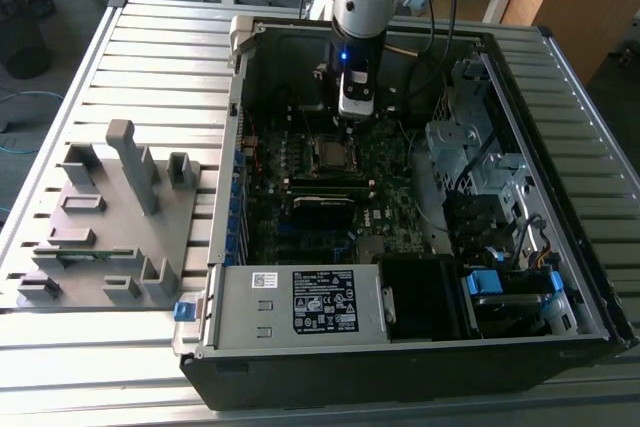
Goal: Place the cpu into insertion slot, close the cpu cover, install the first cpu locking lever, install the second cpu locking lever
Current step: 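Close the cpu cover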
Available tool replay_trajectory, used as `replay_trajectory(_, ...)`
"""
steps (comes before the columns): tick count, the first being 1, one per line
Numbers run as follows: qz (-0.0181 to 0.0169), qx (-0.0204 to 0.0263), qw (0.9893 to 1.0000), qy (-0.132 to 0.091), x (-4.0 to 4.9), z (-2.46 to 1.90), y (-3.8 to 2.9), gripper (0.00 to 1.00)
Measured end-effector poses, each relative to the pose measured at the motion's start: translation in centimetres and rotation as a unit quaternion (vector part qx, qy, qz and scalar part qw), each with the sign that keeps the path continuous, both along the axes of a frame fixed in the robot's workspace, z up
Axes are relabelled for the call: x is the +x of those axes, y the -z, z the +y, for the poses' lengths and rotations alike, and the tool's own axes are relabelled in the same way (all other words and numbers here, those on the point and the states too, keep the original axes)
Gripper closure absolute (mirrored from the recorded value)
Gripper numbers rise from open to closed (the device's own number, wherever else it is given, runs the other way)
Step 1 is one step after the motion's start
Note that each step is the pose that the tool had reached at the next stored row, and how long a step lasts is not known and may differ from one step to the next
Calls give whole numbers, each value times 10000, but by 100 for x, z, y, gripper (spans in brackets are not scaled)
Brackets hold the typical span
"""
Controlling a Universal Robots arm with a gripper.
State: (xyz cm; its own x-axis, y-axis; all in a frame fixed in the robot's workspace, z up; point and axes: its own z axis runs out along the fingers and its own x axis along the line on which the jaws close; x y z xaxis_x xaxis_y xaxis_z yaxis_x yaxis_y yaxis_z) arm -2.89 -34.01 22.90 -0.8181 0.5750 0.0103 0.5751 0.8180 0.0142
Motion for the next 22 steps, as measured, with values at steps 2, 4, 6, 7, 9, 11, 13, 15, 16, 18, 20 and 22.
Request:
replay_trajectory(2,0,0,9998,-180,0,0,3,90)
replay_trajectory(4,0,0,9994,-360,0,0,6,90)
replay_trajectory(6,0,0,9985,-545,0,0,8,90)
replay_trajectory(7,0,0,9980,-635,0,0,10,90)
replay_trajectory(9,0,0,9967,-814,0,0,13,90)
replay_trajectory(11,0,0,9951,-993,0,0,16,90)
replay_trajectory(13,0,1,9931,-1177,0,0,19,90)
replay_trajectory(15,0,0,9908,-1355,0,0,24,90)
replay_trajectory(16,0,0,9895,-1445,0,0,26,90)
replay_trajectory(18,0,0,9866,-1630,0,0,31,90)
replay_trajectory(20,0,0,9835,-1807,0,0,38,90)
replay_trajectory(22,0,0,9801,-1984,0,0,45,90)
